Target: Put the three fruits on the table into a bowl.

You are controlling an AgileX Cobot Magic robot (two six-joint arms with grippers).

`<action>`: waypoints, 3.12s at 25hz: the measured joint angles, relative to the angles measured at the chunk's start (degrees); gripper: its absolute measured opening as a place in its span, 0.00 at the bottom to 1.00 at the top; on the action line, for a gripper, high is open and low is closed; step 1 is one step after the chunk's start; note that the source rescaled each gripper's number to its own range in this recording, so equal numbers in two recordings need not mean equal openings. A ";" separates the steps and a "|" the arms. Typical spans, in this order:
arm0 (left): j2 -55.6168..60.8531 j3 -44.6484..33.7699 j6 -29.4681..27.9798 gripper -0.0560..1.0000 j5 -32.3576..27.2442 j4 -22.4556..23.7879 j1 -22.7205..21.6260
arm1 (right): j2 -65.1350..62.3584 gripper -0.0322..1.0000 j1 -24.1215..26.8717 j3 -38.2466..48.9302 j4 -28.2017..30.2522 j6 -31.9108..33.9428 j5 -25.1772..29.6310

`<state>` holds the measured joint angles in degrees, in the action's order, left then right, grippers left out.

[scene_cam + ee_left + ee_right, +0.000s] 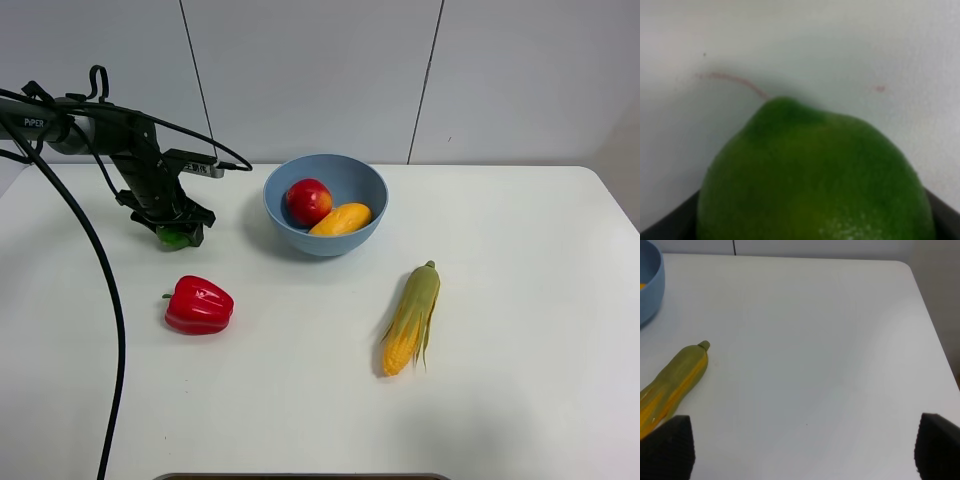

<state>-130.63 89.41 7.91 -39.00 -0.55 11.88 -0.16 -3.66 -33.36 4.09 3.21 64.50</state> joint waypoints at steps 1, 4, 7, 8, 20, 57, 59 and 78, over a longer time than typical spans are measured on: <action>0.00 0.00 0.00 0.06 0.00 0.00 0.00 | 0.00 0.80 0.00 0.00 0.00 0.00 0.00; 0.00 0.00 0.00 0.06 0.00 0.00 0.00 | 0.00 0.80 0.00 0.00 0.00 0.00 0.00; 0.06 0.00 -0.05 0.06 -0.11 0.00 0.00 | 0.00 0.80 0.00 0.00 0.00 0.00 0.00; 0.13 0.00 -0.05 0.06 -0.25 0.00 0.00 | 0.00 0.80 0.00 0.00 0.00 0.00 0.00; 8.14 0.00 -1.49 0.06 -2.16 -0.17 0.33 | 0.00 0.80 0.00 0.00 0.00 0.00 0.00; 4.45 11.97 -6.24 0.05 3.33 -7.13 21.81 | 0.00 0.80 0.00 0.00 0.00 0.00 0.00; 4.09 11.97 -6.19 0.05 3.43 -7.13 21.81 | 0.00 0.80 0.00 0.00 0.00 0.00 0.00; 13.90 11.97 -6.19 0.98 -5.17 -3.20 21.13 | 0.00 0.80 0.00 0.00 0.00 0.00 0.00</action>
<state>-116.73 101.38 1.72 -44.17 -3.75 33.01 -0.16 -3.66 -33.36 4.09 3.21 64.50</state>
